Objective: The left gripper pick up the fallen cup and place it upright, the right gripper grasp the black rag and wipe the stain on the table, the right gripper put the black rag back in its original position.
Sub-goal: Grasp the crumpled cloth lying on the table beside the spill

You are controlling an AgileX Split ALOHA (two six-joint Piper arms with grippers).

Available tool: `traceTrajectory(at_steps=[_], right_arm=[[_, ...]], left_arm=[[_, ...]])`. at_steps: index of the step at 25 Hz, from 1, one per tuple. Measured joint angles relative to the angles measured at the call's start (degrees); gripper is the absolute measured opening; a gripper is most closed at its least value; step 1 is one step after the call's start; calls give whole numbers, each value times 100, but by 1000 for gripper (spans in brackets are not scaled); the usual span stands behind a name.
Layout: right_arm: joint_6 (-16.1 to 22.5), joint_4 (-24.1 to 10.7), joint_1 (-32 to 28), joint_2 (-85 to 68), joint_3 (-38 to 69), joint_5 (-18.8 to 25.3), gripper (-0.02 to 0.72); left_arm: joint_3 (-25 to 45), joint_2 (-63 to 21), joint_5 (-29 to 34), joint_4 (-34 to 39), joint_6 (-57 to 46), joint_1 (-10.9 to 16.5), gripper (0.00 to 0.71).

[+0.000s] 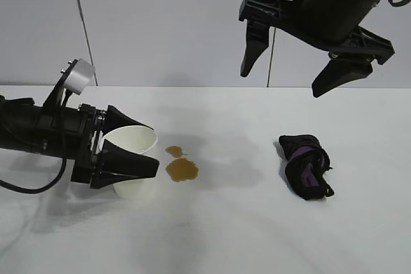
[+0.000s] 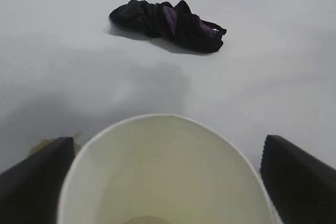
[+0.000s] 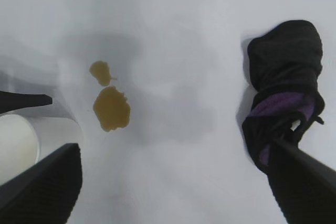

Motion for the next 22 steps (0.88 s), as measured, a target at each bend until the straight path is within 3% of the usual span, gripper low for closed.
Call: traceTrajectory(at_steps=[5,9,12,15,18,22], right_arm=[[0,-6,0,0,0,74,661],[0,-6,0,0,0,90,661],[0,-6,0,0,0,90,661],[0,-6,0,0,0,90,661],[0,-6,0,0,0,90,661],[0,-11,0,0,0,90,661]], left_arm=[[-6,-818,-1244,607,-2475,0,693],[-270,-1421,-2030,1906,-5384,0,693],[-626,-1617,-2042,3276,-7714,-37,693],[-915,-1640,-1929,4420,-9330,-174,693],[-1224,-1641,-1656,5068,-10141,-349,693],[-1424,-1646,-1478,5162,-10332,-464,693]])
